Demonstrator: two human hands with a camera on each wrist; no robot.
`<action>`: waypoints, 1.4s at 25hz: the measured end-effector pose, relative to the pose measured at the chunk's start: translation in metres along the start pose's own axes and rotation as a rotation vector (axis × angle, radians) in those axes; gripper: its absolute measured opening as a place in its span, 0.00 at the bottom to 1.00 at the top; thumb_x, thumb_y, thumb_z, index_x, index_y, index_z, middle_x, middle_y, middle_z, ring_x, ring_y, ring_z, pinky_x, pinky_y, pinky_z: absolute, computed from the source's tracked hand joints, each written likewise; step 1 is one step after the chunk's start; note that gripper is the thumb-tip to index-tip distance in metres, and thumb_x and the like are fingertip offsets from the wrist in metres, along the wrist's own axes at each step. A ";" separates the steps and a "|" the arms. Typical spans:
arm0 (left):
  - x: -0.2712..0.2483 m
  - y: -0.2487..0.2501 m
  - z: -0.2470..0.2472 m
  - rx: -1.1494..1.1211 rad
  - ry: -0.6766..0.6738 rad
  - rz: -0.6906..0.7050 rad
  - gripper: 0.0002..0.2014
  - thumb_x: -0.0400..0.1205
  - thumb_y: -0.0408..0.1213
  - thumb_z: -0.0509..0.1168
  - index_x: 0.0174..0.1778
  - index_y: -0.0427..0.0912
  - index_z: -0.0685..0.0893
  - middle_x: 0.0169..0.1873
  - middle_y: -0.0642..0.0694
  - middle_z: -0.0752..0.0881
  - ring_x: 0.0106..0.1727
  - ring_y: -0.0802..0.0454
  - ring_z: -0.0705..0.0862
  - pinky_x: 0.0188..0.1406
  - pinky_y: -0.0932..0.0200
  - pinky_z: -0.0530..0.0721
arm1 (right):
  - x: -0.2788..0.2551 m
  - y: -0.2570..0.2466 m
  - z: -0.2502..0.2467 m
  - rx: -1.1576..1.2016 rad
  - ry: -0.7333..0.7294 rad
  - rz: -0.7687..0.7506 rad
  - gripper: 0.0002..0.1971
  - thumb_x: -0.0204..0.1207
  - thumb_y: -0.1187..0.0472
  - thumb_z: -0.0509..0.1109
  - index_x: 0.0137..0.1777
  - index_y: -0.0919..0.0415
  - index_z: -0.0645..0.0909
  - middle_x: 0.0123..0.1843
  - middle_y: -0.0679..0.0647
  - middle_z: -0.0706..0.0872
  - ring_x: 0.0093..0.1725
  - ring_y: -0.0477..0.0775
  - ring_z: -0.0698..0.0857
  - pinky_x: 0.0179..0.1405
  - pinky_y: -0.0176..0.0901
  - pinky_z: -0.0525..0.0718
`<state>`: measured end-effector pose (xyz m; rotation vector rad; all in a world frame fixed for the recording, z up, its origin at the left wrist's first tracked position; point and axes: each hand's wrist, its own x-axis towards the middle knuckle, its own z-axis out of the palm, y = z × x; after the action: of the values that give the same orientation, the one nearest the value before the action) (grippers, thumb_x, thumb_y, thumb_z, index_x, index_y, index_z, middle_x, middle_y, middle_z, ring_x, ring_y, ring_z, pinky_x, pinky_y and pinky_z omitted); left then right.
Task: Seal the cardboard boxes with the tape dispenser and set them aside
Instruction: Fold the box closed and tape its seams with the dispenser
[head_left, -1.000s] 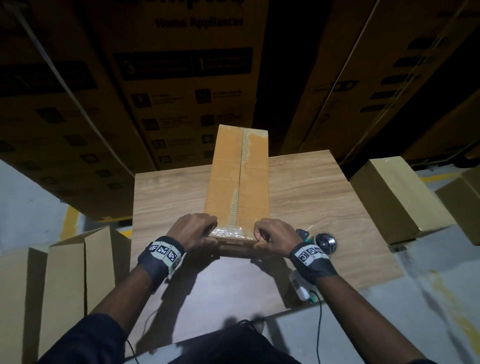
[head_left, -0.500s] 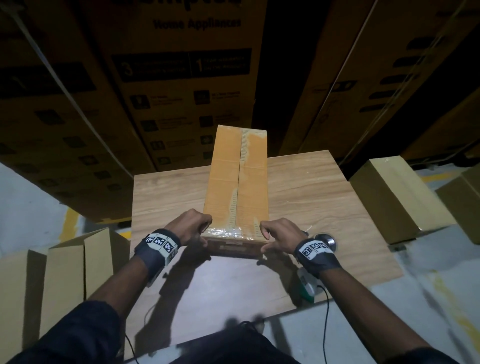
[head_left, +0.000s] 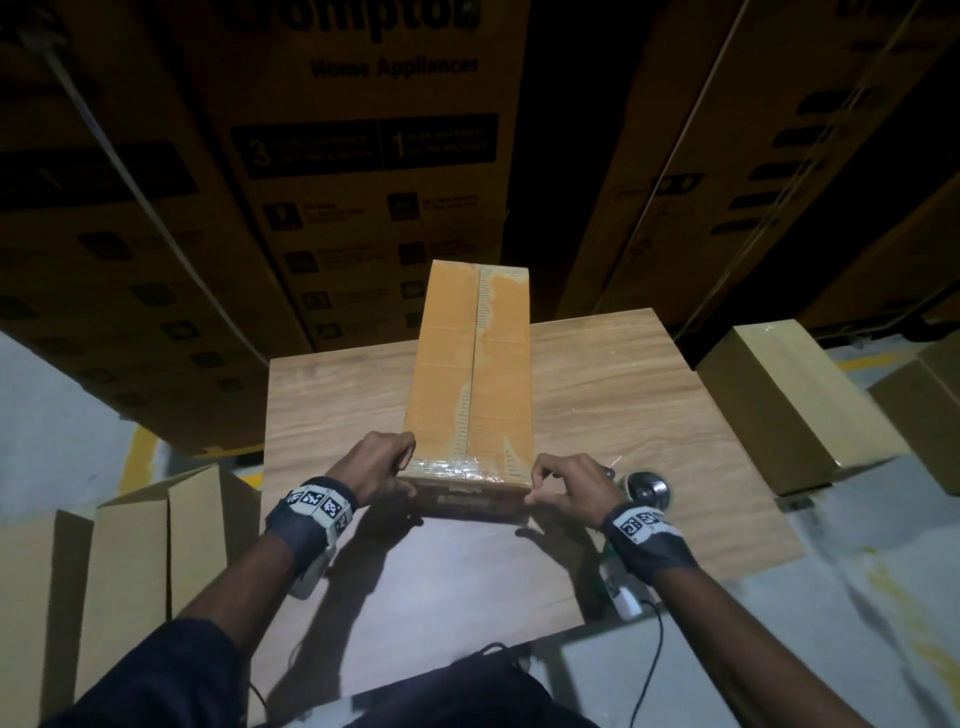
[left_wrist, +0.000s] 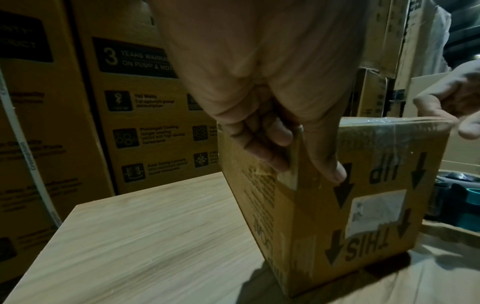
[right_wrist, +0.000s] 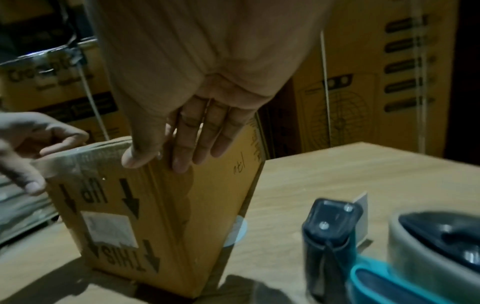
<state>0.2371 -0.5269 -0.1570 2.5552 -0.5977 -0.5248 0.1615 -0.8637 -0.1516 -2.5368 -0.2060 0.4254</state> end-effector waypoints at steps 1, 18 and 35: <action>0.000 0.000 0.000 0.001 -0.002 -0.001 0.25 0.68 0.40 0.86 0.39 0.42 0.73 0.35 0.44 0.83 0.38 0.41 0.83 0.35 0.51 0.83 | -0.001 0.001 -0.005 -0.042 -0.025 -0.032 0.09 0.76 0.47 0.80 0.45 0.46 0.82 0.55 0.44 0.91 0.50 0.44 0.84 0.48 0.45 0.85; 0.001 0.000 0.004 -0.117 0.023 -0.046 0.25 0.65 0.37 0.87 0.38 0.43 0.73 0.37 0.41 0.86 0.40 0.38 0.85 0.38 0.44 0.88 | 0.033 0.009 -0.025 -0.349 -0.120 0.004 0.40 0.56 0.22 0.78 0.57 0.43 0.65 0.48 0.47 0.88 0.41 0.52 0.84 0.42 0.48 0.85; 0.009 0.010 -0.021 -0.731 0.133 -0.465 0.25 0.87 0.65 0.57 0.65 0.47 0.77 0.67 0.42 0.83 0.62 0.43 0.83 0.60 0.46 0.82 | 0.006 0.011 0.001 0.572 -0.288 0.207 0.24 0.66 0.51 0.64 0.64 0.49 0.69 0.65 0.60 0.81 0.55 0.55 0.82 0.57 0.52 0.80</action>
<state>0.2512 -0.5321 -0.1373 1.9780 0.2278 -0.5826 0.1675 -0.8709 -0.1594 -1.9335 0.0692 0.8050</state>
